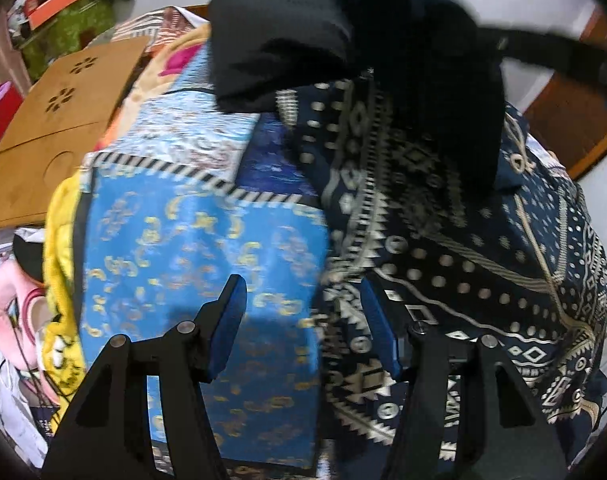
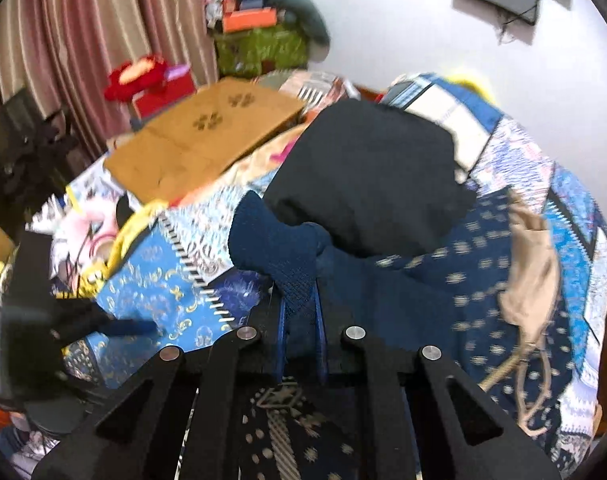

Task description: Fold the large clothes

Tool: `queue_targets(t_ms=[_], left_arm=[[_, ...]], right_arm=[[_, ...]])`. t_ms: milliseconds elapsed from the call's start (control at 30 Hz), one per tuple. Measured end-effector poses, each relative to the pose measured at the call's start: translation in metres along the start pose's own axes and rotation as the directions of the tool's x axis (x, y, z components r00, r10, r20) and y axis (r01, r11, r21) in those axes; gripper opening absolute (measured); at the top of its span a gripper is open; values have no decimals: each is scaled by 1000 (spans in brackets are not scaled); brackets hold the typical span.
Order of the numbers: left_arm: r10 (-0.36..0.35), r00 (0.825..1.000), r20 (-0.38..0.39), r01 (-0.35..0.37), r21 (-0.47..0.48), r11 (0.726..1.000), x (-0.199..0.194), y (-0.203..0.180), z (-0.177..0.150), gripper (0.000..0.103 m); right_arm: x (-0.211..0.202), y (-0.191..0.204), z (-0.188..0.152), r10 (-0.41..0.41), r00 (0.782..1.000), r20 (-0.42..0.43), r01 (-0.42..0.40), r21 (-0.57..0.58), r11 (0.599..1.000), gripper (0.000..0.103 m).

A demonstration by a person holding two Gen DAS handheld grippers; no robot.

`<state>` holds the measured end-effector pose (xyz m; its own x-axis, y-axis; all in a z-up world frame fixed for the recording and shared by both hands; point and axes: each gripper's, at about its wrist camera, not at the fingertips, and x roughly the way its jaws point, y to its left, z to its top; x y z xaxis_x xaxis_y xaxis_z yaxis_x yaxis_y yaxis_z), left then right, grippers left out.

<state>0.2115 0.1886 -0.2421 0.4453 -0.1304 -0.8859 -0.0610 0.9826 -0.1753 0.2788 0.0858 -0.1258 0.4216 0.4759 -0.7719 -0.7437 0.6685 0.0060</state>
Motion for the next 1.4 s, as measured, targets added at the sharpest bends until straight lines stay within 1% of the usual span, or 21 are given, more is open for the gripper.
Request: queue_targets(t_ms=[33, 100, 200, 267, 333, 400, 433, 500, 600, 667, 733, 833, 900, 1033, 1100, 1167, 1300, 1400], left_arm=[[-3, 1000, -9, 3, 6, 1000, 3, -4, 0, 58], [14, 999, -35, -13, 30, 999, 13, -14, 0, 58], [83, 995, -50, -79, 75, 994, 31, -28, 2, 58], [147, 989, -35, -143, 83, 986, 40, -34, 5, 58], [210, 978, -3, -209, 70, 975, 43, -38, 9, 58], [250, 968, 27, -251, 41, 967, 40, -38, 14, 58], [278, 959, 48, -279, 16, 960, 37, -37, 17, 58], [315, 946, 72, -315, -23, 949, 29, -33, 20, 58], [330, 940, 84, -324, -80, 943, 20, -24, 21, 58], [323, 943, 82, -313, -112, 943, 16, -16, 18, 58], [312, 947, 71, -302, -121, 945, 17, -13, 19, 58], [308, 950, 43, -302, -111, 947, 25, -13, 16, 58], [319, 947, 29, -316, -92, 944, 30, -12, 4, 58], [332, 943, 10, -331, -55, 942, 39, -14, -5, 58], [337, 942, 4, -337, -37, 941, 42, -14, -5, 58], [341, 940, -5, -341, -21, 940, 43, -14, -5, 58], [322, 946, -24, -322, -6, 947, 36, -21, -13, 58], [308, 951, -3, -308, 17, 951, 19, -33, -18, 58]], right_arm=[[-7, -5, -1, -4, 1000, 12, 4, 13, 1000, 11], [-23, -16, -1, -8, 999, 40, 6, 58, 998, 10], [-51, -37, -3, -40, 995, 95, 27, 131, 991, 10], [-73, -54, -8, -68, 989, 134, 43, 183, 982, 10], [-95, -76, -16, -100, 980, 170, 56, 244, 968, 10], [-113, -95, -25, -131, 973, 189, 69, 304, 950, 10], [-120, -105, -30, -147, 969, 197, 74, 336, 939, 10], [-133, -123, -41, -175, 964, 201, 86, 385, 919, 10], [-139, -145, -66, -208, 962, 174, 111, 449, 887, 10], [-135, -157, -83, -213, 967, 141, 122, 478, 870, 10], [-131, -167, -101, -212, 972, 99, 136, 497, 857, 10], [-115, -178, -134, -184, 983, 27, 141, 537, 832, 10], [-102, -183, -157, -150, 988, -27, 138, 574, 807, 10], [-91, -193, -190, -118, 988, -98, 154, 615, 774, 11], [-89, -196, -203, -113, 986, -124, 166, 627, 761, 14], [-91, -197, -213, -127, 981, -146, 191, 623, 759, 14], [-99, -194, -218, -185, 966, -183, 258, 595, 761, 15], [-113, -195, -219, -195, 967, -161, 253, 591, 766, 16]])
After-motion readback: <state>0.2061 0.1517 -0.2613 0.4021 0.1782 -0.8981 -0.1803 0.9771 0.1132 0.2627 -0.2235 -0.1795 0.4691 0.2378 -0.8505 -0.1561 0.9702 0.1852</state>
